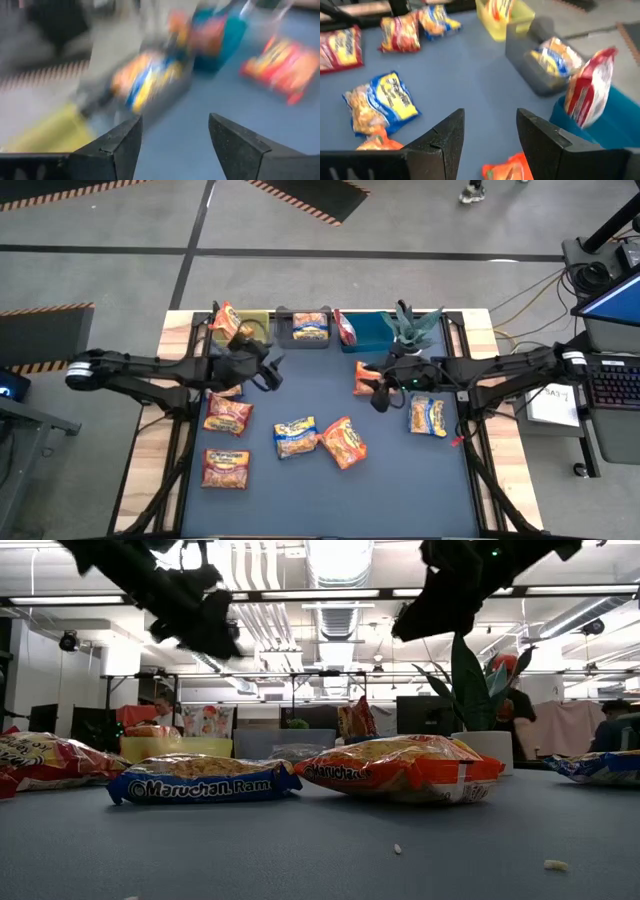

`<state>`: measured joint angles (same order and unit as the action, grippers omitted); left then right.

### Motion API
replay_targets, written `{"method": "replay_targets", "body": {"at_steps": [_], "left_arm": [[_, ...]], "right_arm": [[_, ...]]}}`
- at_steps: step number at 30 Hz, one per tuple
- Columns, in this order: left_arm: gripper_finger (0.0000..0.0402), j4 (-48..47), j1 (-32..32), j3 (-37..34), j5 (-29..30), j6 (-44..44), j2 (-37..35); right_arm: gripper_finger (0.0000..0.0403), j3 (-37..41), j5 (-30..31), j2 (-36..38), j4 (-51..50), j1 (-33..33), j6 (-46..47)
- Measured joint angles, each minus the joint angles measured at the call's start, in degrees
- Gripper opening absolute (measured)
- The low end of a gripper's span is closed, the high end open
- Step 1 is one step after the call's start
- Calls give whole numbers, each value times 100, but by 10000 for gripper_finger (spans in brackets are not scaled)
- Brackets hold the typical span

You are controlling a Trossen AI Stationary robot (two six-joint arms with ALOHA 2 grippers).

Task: Sort Maruchan noodles
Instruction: Put the blue noodle pack into the black bin

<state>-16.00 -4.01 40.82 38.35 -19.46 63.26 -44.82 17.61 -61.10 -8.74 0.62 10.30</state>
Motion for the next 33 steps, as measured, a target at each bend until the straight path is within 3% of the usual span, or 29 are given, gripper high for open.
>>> {"method": "replay_targets", "body": {"at_steps": [4,8,12,20,33], "left_arm": [[201,-2856,-2,795,-306,-2030,638],[195,-4457,104,1288,-1293,-3137,1330],[189,-4599,321,1281,-1530,-3168,1856],[181,-4892,54,1152,-1508,-3499,2639],[180,-4852,11,923,-1325,-3887,3177]], "right_arm": [[165,83,-1,279,337,-13,-244],[164,64,-3,399,469,-13,-395],[163,82,-1,363,488,-13,-493],[164,96,7,-39,750,-13,-682],[166,96,-7,-276,756,-13,-737]]}}
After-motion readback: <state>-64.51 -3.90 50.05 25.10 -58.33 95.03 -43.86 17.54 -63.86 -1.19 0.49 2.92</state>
